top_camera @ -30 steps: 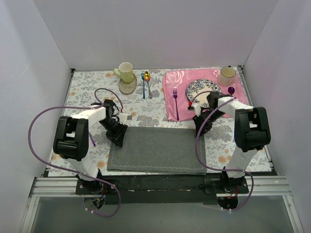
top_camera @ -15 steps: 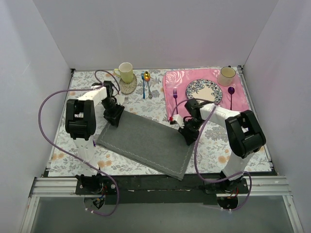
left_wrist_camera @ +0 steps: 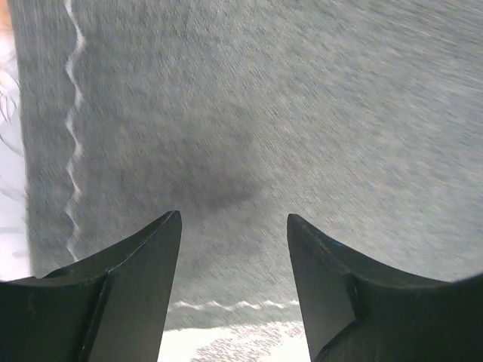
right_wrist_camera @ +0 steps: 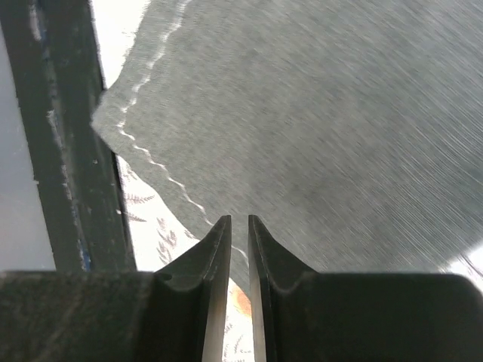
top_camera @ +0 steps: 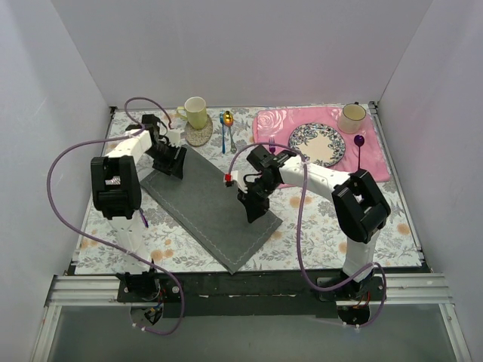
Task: Fold the napkin into a case and place the utensils inside
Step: Rotate the rectangle-folded napkin at the center of the board.
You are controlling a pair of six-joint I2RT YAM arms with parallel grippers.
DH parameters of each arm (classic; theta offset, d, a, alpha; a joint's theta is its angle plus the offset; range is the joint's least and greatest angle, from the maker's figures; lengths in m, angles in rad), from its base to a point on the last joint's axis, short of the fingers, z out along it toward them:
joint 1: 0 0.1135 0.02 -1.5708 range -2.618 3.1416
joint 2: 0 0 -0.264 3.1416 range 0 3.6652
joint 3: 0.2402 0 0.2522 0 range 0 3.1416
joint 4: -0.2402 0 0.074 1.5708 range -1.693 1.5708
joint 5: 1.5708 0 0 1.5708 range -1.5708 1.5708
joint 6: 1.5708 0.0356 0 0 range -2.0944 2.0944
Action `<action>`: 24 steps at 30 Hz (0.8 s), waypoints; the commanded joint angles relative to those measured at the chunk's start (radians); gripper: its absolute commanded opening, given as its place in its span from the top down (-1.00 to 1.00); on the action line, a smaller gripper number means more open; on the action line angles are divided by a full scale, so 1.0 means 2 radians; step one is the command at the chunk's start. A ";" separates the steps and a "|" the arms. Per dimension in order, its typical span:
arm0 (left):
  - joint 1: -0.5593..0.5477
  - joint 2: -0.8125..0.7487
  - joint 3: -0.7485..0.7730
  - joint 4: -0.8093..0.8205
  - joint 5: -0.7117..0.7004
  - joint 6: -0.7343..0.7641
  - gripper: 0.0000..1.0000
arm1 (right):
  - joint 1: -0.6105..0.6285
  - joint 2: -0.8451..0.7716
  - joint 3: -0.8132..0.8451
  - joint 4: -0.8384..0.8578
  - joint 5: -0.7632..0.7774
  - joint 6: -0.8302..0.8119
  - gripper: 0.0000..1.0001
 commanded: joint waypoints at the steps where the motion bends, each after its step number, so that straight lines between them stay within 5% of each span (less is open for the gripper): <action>1: 0.019 -0.072 -0.048 0.015 0.065 -0.016 -0.16 | -0.025 -0.012 0.011 0.001 0.028 0.007 0.53; 7: 0.020 -0.105 -0.136 0.051 0.050 -0.050 -0.12 | -0.038 0.024 0.007 0.019 0.096 -0.008 0.58; 16: 0.019 -0.084 -0.163 0.082 0.030 -0.056 -0.07 | -0.014 0.038 -0.035 0.030 0.082 0.001 0.60; 20: 0.032 -0.072 -0.138 0.070 0.068 -0.060 -0.12 | 0.004 0.038 -0.046 0.023 0.047 0.011 0.60; 24: 0.077 -0.037 -0.013 0.008 0.143 -0.057 -0.14 | 0.014 0.043 -0.030 0.020 0.028 0.025 0.58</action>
